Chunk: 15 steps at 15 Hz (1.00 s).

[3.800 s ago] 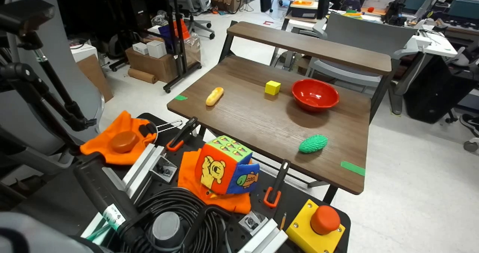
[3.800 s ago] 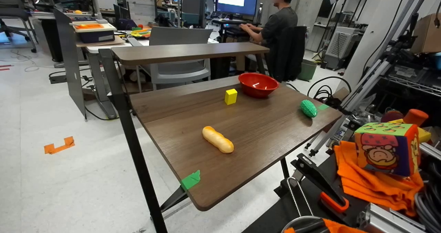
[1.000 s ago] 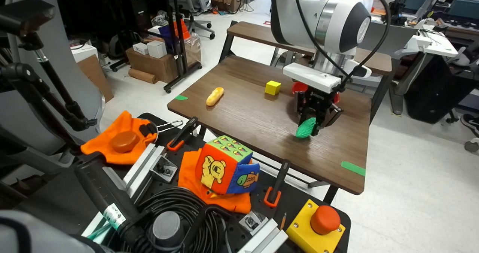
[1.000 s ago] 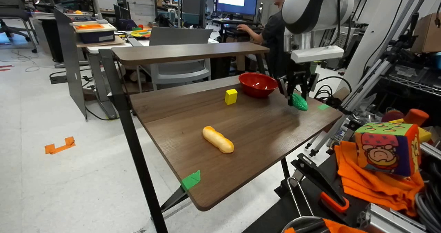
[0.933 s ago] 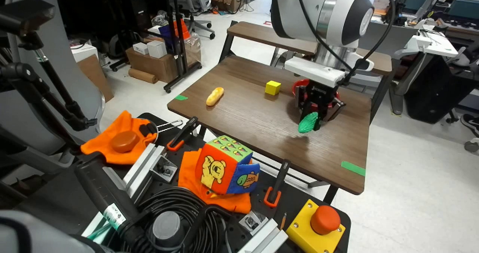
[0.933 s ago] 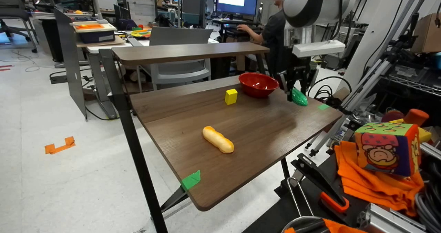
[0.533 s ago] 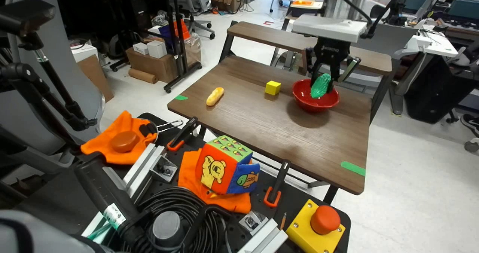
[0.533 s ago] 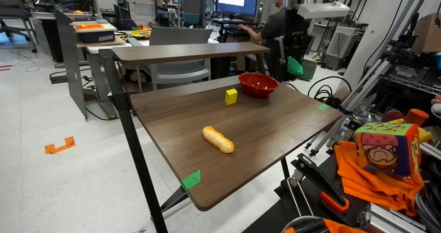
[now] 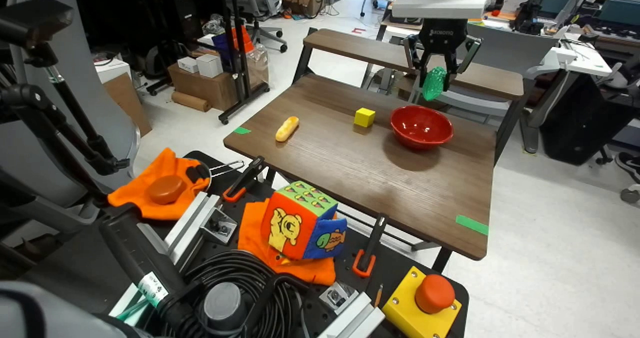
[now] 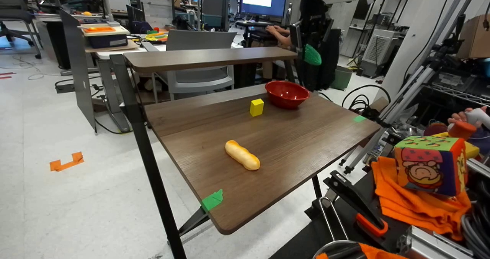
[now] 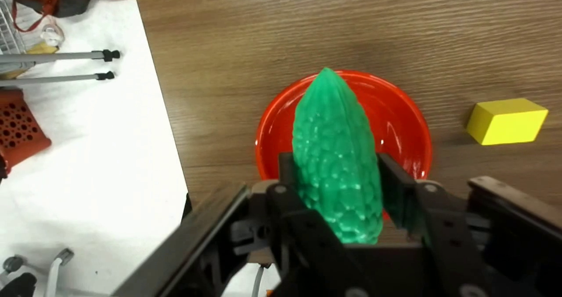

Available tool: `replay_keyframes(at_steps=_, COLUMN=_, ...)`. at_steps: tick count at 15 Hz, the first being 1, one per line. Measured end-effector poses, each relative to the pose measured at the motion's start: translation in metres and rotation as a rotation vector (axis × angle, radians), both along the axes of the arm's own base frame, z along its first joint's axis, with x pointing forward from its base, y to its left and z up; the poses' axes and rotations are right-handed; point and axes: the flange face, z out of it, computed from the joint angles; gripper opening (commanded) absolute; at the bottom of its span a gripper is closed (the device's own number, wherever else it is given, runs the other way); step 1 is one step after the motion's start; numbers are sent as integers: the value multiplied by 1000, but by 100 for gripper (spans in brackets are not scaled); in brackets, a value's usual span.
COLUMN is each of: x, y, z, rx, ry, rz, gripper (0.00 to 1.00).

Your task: Put the green object inside the red bowl on the right

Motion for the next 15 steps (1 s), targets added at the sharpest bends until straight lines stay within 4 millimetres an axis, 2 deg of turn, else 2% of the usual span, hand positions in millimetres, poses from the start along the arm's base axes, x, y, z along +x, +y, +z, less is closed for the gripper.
replay_keyframes(at_steps=3, x=18, y=8, z=-9, rx=-23, ry=-9, rz=30, gripper=23)
replay_keyframes(at_steps=6, x=36, y=13, z=-28, rx=-35, ry=-9, rz=45, gripper=23)
replay_keyframes(at_steps=11, x=57, y=11, z=-74, rx=-53, ry=20, rz=47, gripper=23)
replay_keyframes(at_steps=15, x=64, y=8, z=-113, rx=-69, ry=73, rz=42, gripper=23)
